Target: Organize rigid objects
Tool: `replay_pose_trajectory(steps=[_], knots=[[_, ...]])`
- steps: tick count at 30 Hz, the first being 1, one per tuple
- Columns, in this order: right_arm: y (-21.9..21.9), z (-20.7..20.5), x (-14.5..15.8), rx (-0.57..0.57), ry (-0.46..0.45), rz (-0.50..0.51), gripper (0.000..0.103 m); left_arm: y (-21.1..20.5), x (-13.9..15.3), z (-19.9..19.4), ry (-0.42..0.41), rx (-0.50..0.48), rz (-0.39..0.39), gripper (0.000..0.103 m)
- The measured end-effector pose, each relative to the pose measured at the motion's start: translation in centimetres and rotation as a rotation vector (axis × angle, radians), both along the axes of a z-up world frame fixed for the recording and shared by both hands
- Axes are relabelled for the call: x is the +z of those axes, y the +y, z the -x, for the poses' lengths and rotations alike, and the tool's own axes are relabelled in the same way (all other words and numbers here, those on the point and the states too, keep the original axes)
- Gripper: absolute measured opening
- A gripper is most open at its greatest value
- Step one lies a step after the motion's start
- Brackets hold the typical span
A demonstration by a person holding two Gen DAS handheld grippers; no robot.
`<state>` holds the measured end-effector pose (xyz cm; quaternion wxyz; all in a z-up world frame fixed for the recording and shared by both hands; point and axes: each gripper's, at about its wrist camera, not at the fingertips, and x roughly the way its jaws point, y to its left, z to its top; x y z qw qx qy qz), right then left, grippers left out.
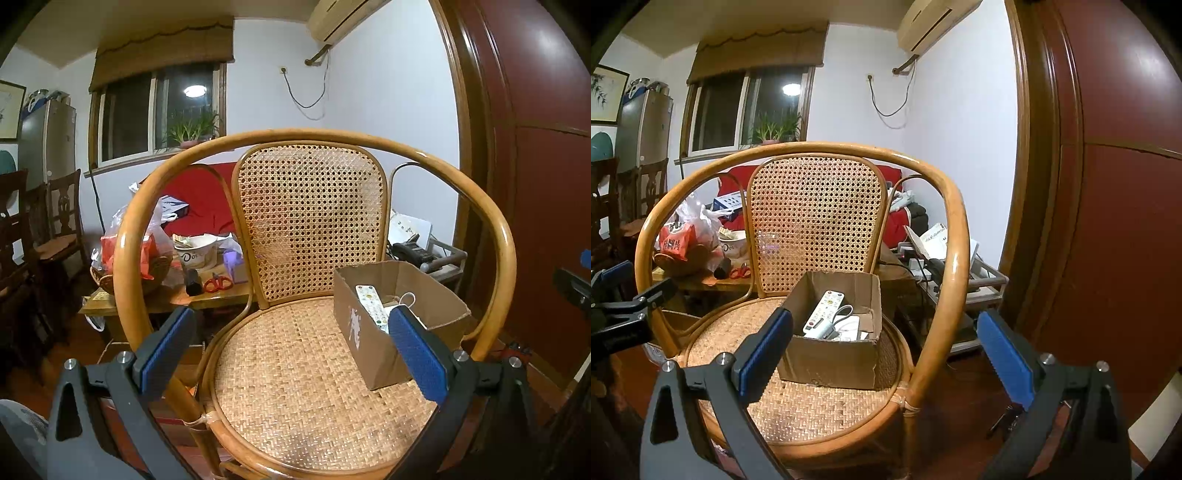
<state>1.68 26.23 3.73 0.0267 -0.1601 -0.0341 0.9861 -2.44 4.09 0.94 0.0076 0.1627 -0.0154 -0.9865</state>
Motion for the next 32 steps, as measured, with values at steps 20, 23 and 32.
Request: replay_pose_trajectory(steps=[20, 23, 32], knots=[[0.16, -0.1, -0.31, -0.008, -0.01, -0.006, 0.103, 0.1, 0.19, -0.22, 0.019, -0.021, -0.023, 0.103], [0.19, -0.09, -0.33, -0.008, -0.01, -0.008, 0.103, -0.19, 0.31, -0.19, 0.021, 0.003, -0.027, 0.103], [0.24, -0.05, -0.5, -0.011, -0.02, -0.01, 0.103, -0.33, 0.07, -0.17, 0.031, -0.008, -0.034, 0.103]])
